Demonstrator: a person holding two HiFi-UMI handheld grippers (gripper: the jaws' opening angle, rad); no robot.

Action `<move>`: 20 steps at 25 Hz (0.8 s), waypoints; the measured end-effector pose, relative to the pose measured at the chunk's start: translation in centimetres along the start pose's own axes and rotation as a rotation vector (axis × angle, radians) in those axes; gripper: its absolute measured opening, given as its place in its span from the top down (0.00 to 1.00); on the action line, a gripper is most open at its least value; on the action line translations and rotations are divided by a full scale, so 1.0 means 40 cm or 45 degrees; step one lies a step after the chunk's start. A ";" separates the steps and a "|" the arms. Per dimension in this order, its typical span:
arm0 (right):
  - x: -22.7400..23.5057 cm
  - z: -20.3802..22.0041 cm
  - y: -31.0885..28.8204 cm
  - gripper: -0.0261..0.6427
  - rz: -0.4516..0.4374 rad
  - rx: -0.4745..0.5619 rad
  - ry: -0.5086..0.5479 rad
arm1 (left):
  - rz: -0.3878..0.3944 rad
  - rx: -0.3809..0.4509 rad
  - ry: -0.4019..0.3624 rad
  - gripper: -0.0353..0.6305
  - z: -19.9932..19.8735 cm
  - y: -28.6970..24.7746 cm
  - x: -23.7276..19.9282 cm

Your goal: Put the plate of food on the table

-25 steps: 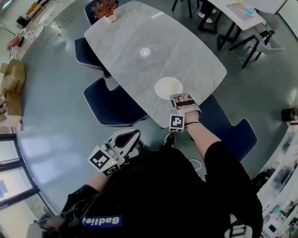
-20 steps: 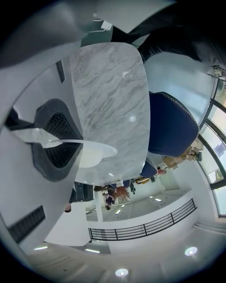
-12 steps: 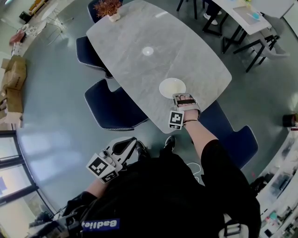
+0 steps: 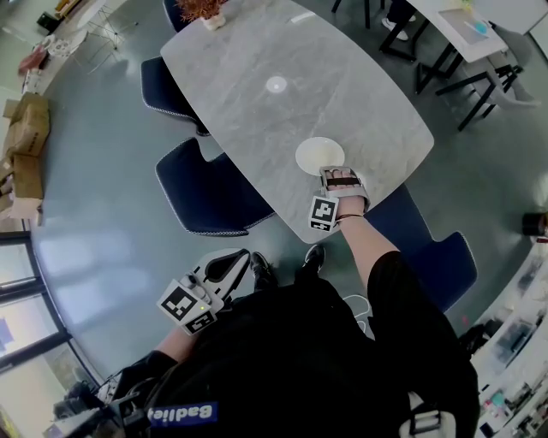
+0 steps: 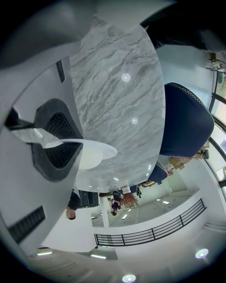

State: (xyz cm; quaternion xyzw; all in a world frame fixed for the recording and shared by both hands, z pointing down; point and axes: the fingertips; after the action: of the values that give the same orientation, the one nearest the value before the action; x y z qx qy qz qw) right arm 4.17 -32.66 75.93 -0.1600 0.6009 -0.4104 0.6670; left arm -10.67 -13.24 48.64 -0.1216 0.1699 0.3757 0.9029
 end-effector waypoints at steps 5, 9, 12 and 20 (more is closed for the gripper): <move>-0.008 -0.006 -0.012 0.93 -0.014 -0.002 -0.021 | -0.017 -0.010 0.007 0.94 0.004 0.005 -0.008; -0.023 -0.003 -0.022 0.93 -0.035 -0.013 -0.025 | -0.029 -0.018 0.014 0.94 0.008 0.014 -0.013; -0.030 -0.003 -0.029 0.93 -0.042 -0.017 -0.035 | -0.044 -0.023 0.016 0.94 0.016 0.023 -0.018; -0.050 0.000 -0.036 0.90 -0.108 -0.042 -0.047 | -0.079 -0.003 0.018 0.94 0.013 0.043 -0.024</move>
State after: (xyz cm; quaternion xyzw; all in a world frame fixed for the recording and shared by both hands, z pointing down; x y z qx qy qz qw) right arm 3.79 -32.06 78.27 -0.2039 0.5879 -0.4254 0.6572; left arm -12.42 -12.50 49.34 -0.1307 0.1721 0.3468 0.9127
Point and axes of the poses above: the fingertips, and each gripper's own axes: y backward along the fingers, x to its right, z out of its underside, and after that the axes turned 14 degrees about x, right-handed
